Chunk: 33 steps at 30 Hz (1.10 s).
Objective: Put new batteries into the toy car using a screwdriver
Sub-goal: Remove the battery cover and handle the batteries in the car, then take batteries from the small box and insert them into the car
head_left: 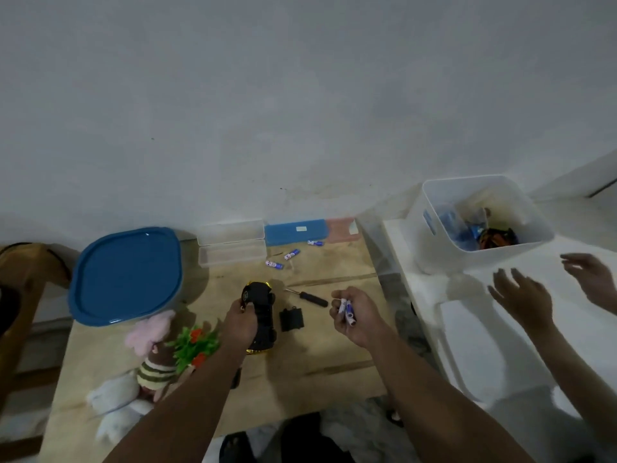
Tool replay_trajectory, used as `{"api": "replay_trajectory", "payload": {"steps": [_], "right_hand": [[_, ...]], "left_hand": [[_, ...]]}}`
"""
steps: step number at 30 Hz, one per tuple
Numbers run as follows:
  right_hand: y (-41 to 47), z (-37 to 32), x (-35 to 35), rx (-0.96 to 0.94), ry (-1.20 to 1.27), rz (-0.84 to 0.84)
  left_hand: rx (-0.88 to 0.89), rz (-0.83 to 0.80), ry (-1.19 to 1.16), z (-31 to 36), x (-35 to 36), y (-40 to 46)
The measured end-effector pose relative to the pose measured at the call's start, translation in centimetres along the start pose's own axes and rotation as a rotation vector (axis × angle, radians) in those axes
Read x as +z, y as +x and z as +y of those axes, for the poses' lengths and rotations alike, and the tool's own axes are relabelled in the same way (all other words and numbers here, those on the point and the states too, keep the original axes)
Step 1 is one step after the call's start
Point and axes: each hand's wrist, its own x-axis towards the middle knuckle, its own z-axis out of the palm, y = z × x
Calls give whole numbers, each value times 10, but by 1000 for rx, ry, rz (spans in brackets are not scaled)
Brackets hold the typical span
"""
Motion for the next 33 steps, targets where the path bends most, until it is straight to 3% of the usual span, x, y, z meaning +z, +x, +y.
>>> {"api": "replay_trajectory", "payload": {"steps": [7,11,16,23,26,30,33], "right_hand": [[41,-18,-15,32,-123,57],[51,-21,-17,33,-215,89],[56,-30,-15,-142,-468,181],[97,-90,-16,-637,-1138,311],[118,-131,-7,-716,-1310,331],[150,-166,4,-895,-1859,351],[175,-174,5,-881,-2057,254]], "left_hand": [[-69,106,75,-3,21,21],[1,181,222,0,24,19],[208,312,548,6,26,2],[703,192,825,66,75,18],[862,100,923,104,113,54],[982,95,1043,139,160,108],[1029,70,1144,152,181,136]]}}
